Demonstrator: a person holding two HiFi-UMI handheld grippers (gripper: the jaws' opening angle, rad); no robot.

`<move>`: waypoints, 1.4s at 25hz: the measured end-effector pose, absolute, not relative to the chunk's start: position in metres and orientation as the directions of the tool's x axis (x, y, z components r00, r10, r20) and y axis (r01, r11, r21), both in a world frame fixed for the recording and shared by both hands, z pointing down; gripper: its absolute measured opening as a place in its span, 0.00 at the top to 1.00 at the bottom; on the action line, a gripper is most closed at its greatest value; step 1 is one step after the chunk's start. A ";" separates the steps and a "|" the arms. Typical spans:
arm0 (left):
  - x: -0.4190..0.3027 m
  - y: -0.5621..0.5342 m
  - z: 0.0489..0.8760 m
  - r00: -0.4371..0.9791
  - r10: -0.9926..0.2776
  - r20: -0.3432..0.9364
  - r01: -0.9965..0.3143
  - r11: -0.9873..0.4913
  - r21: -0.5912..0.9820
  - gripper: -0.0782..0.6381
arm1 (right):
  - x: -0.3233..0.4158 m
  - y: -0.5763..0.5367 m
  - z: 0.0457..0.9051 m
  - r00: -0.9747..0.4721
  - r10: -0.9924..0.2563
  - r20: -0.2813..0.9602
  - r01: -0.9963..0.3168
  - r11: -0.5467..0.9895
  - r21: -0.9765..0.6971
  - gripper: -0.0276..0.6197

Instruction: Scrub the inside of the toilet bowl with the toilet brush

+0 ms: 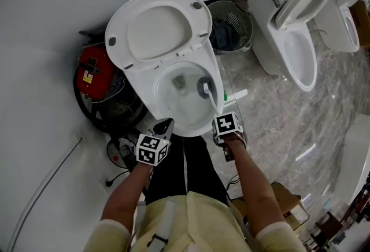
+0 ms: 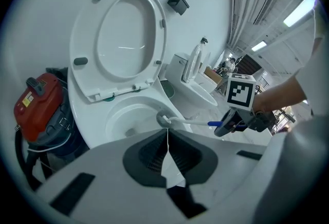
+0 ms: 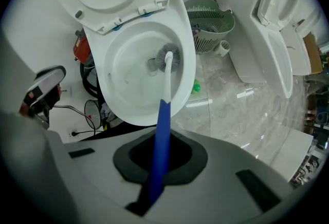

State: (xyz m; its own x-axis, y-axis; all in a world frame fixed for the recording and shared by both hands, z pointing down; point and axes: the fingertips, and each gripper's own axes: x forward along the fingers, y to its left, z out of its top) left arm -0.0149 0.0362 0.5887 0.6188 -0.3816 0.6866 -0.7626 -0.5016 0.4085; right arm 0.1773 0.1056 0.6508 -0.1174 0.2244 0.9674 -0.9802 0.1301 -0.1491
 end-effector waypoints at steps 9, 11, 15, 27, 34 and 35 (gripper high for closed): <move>-0.013 0.055 0.584 0.634 -0.356 0.686 -0.744 -0.522 0.418 0.87 | 0.184 0.153 0.642 -0.081 0.300 0.950 -0.981 0.146 -0.130 0.93; -0.014 0.058 0.584 0.635 -0.351 0.688 -0.743 -0.522 0.419 0.87 | 0.186 0.164 0.644 -0.068 0.322 0.944 -0.975 0.179 -0.131 0.93; -0.019 0.064 0.585 0.630 -0.350 0.693 -0.747 -0.517 0.418 0.87 | 0.182 0.186 0.639 -0.059 0.364 0.929 -0.966 0.216 -0.146 0.93; -0.038 0.068 0.582 0.604 -0.393 0.693 -0.781 -0.465 0.417 0.87 | 0.144 0.218 0.640 -0.016 0.450 0.893 -0.887 0.406 -0.221 0.93; -0.062 0.076 0.582 0.562 -0.432 0.706 -0.820 -0.404 0.405 0.87 | 0.116 0.216 0.641 -0.044 0.473 0.880 -0.846 0.451 -0.285 0.93; -0.066 0.076 0.581 0.555 -0.439 0.706 -0.826 -0.394 0.404 0.87 | 0.113 0.215 0.641 -0.047 0.474 0.879 -0.840 0.458 -0.291 0.93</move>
